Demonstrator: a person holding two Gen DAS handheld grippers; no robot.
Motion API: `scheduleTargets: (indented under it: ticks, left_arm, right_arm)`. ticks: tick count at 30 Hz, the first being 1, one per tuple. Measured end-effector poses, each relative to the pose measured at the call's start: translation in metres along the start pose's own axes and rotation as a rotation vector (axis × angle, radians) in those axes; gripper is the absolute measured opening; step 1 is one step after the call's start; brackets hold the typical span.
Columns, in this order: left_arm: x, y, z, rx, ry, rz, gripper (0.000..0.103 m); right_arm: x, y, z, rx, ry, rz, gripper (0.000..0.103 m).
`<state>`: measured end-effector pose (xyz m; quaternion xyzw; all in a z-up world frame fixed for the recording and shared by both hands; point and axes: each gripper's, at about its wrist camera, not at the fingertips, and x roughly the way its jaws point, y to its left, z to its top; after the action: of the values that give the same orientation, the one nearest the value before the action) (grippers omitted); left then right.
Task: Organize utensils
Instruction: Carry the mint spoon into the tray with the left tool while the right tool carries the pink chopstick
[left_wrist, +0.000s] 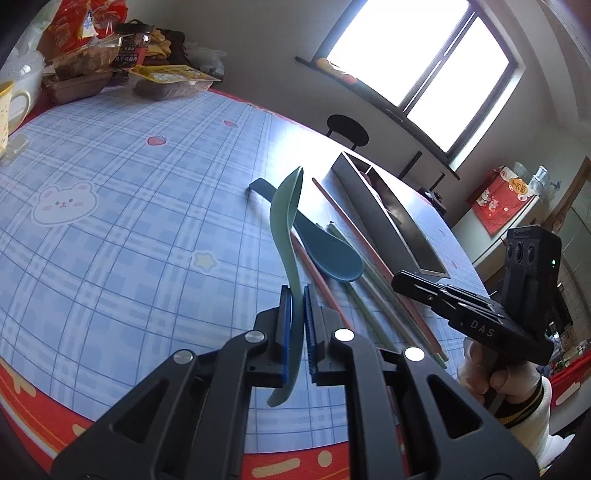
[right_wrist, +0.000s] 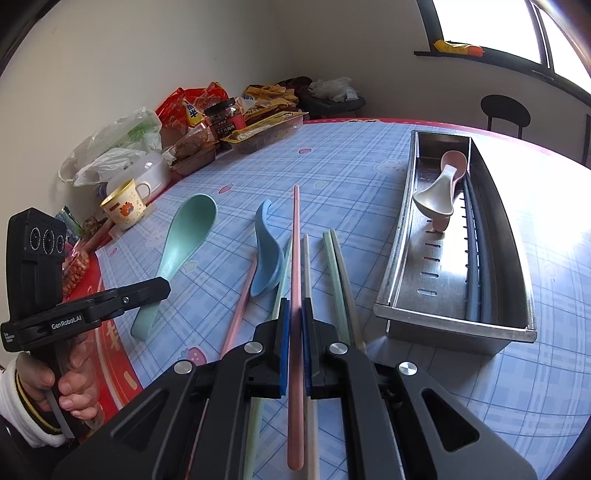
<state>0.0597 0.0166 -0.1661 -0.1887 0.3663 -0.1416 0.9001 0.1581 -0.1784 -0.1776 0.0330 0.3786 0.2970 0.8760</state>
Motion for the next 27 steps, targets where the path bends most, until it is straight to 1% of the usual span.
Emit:
scheduleTargets:
  ticks: [3, 5, 9, 14, 17, 19, 23, 27]
  left_arm:
    - [0.003, -0.006, 0.0, 0.033, 0.015, -0.005, 0.011]
    - [0.005, -0.008, 0.0, 0.037, 0.018, -0.011, 0.011]
    - [0.003, -0.004, 0.0, 0.019, 0.011, -0.026, 0.011]
    - [0.002, 0.0, 0.0, -0.001, 0.009, -0.025, 0.011]
    - [-0.001, 0.002, 0.005, -0.032, 0.025, -0.054, 0.011]
    - [-0.006, 0.0, 0.015, -0.049, 0.019, -0.092, 0.011]
    - [-0.006, -0.022, 0.048, -0.01, 0.008, -0.126, 0.011]
    - [0.021, -0.053, 0.087, 0.023, 0.043, -0.17, 0.011]
  right_arm:
    - [-0.001, -0.004, 0.002, 0.019, -0.009, 0.008, 0.006]
    - [-0.002, -0.006, 0.002, 0.031, -0.013, 0.013, 0.006]
    - [-0.007, -0.006, 0.004, 0.035, -0.033, 0.015, 0.006]
    - [-0.022, -0.014, 0.011, 0.088, -0.089, 0.058, 0.006]
    - [-0.031, -0.026, 0.018, 0.149, -0.123, 0.045, 0.006]
    - [-0.037, -0.036, 0.022, 0.196, -0.144, 0.043, 0.006]
    - [-0.05, -0.056, 0.038, 0.259, -0.198, -0.039, 0.006]
    - [-0.051, -0.08, 0.055, 0.329, -0.249, -0.128, 0.006]
